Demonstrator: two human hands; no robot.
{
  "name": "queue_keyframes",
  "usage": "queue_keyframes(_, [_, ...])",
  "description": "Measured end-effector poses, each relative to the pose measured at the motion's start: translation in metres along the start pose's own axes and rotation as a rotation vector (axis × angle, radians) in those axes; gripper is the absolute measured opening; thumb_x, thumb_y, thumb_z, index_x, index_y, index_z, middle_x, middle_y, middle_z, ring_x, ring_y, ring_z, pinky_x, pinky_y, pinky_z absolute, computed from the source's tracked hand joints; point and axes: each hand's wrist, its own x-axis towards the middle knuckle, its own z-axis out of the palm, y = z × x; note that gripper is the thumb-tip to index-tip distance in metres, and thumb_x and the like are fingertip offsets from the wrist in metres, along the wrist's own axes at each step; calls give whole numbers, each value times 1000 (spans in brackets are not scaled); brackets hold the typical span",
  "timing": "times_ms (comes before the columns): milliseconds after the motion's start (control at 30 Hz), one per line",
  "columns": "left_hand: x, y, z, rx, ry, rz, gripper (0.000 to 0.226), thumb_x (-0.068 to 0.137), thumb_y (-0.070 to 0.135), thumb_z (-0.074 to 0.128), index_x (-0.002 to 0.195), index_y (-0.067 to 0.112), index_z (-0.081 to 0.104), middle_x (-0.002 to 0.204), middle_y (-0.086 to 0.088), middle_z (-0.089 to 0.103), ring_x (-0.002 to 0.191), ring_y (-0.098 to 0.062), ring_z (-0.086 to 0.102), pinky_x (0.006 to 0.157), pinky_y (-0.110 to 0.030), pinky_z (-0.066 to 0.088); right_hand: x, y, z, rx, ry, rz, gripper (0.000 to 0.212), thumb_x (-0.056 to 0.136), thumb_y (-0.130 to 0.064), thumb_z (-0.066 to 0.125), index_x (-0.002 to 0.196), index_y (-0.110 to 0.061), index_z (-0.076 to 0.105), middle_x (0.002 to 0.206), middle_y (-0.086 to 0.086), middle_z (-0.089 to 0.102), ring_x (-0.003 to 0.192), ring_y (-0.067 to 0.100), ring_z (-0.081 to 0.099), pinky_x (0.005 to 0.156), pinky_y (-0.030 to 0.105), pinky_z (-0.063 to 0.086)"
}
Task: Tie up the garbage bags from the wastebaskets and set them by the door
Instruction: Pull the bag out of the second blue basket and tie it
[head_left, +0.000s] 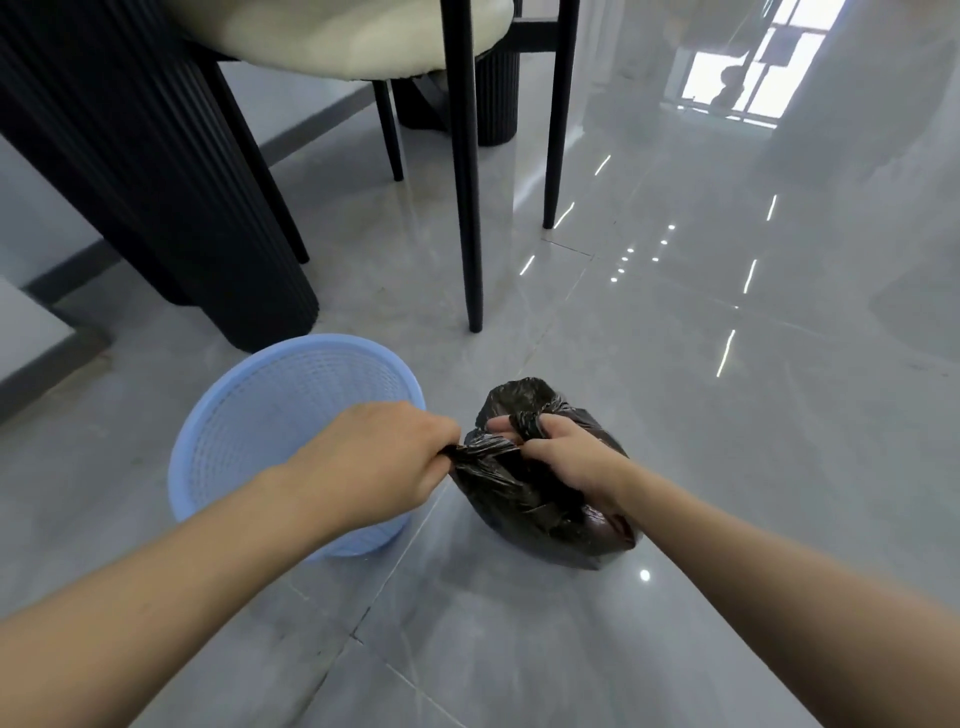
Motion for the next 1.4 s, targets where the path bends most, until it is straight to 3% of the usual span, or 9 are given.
queue_keyframes(200, [-6,-8,5,-77,-41,68,19,96,31,42,96,27,60,79,6,64,74,-15,57,65,-32,47,6,-3,6,297,37,-85,44,92,6,44,135,-3,47,124,7,67,55,16,42,79,34,42])
queue_keyframes(367, [-7,-13,7,-69,-6,54,19,94,31,41,96,27,60,80,6,64,75,-15,57,64,-32,45,5,-3,10,-4,3,-66,39,97,-15,48,136,-14,49,88,-2,75,66,26,42,82,32,45])
queue_keyframes(533, [-6,-21,12,-53,37,-47,21,96,31,40,93,27,60,78,6,63,73,-17,58,62,-31,45,-14,-4,11,-256,-164,169,49,84,-69,45,108,-35,72,108,-6,73,104,14,67,97,27,45])
queue_keyframes(633, [-3,-25,16,-47,34,-105,22,97,32,38,92,25,57,78,5,62,73,-19,58,60,-32,43,-15,-7,11,-396,-243,237,70,60,-84,60,96,-25,72,101,1,75,98,19,70,99,38,49])
queue_keyframes(767, [3,-27,19,-140,22,-132,24,98,33,36,90,24,57,75,7,59,74,-19,56,64,-34,46,-9,-10,13,-533,-334,357,64,45,-56,88,86,-12,67,86,10,71,79,26,68,87,38,55])
queue_keyframes(933, [11,-27,21,-302,25,-161,24,96,30,41,79,25,57,70,9,56,74,-18,55,63,-33,44,-13,-16,19,-428,-433,428,35,72,-22,78,99,-3,69,96,13,72,90,29,68,96,43,52])
queue_keyframes(1100, [14,-30,22,-480,14,-216,22,95,29,48,87,21,66,70,7,58,69,-13,54,61,-29,42,-18,-30,19,-602,-393,396,56,58,-35,82,106,-9,69,107,9,73,100,26,69,97,40,52])
queue_keyframes(1267, [19,-24,22,-747,28,-256,19,93,27,54,84,22,70,60,6,54,56,-11,46,56,-26,37,-18,-44,9,-919,-322,322,26,67,-43,77,88,-28,71,100,-1,74,95,22,69,95,41,53])
queue_keyframes(1400, [30,-18,28,-1004,46,-240,18,85,37,58,83,27,73,86,-7,71,87,-29,64,86,-42,50,-37,-57,1,-830,-370,395,17,73,-23,80,86,-25,70,103,5,74,98,25,70,94,41,54])
